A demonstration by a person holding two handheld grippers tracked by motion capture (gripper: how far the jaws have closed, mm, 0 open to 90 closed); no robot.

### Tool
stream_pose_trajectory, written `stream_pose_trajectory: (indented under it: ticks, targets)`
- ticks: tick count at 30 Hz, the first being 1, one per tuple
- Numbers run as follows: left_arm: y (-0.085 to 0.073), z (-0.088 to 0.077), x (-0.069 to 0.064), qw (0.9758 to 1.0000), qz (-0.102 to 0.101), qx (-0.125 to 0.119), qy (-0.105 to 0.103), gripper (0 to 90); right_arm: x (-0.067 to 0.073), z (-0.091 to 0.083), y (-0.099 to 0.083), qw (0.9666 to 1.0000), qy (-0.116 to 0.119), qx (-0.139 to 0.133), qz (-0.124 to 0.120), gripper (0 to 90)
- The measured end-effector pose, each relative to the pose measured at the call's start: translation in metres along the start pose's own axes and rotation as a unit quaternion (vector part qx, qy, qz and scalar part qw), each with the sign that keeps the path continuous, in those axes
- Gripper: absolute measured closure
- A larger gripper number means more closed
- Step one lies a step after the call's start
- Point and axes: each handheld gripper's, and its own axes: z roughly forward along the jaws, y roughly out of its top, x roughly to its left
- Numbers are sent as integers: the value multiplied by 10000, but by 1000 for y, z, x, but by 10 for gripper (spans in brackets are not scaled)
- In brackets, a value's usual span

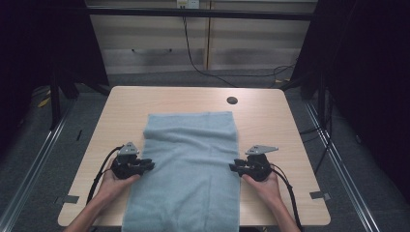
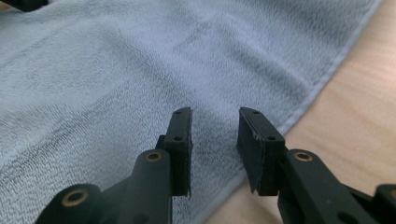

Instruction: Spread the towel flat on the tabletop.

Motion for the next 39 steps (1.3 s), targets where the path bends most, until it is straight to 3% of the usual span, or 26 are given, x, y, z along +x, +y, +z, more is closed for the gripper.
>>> stream_pose_trajectory:
  ticks: [4, 7, 14, 26, 31, 39]
  targets:
    - [-12, -11, -10, 9998, -26, -8, -179, 743, 4, 0, -5, 9999, -33, 30, -114, 654]
    - [-18, -15, -15, 9998, 21, -54, -176, 743, 7, -5, -11, 9998, -51, 37, -178, 655]
    - [-20, -17, -26, 9996, -11, -21, -283, 740, 18, -17, -23, 9995, -92, 44, -291, 655]
    - [-30, -25, -51, 9989, 83, 64, -465, 733, 34, -41, -45, 9995, 31, 123, -291, 657]
    - [-38, -30, -62, 9977, 25, 66, -676, 738, 42, -49, -52, 9993, 71, 172, -320, 656]
    - [-48, -42, -80, 9962, 168, 212, -827, 738, 60, -59, -62, 9989, 124, 264, -374, 655]
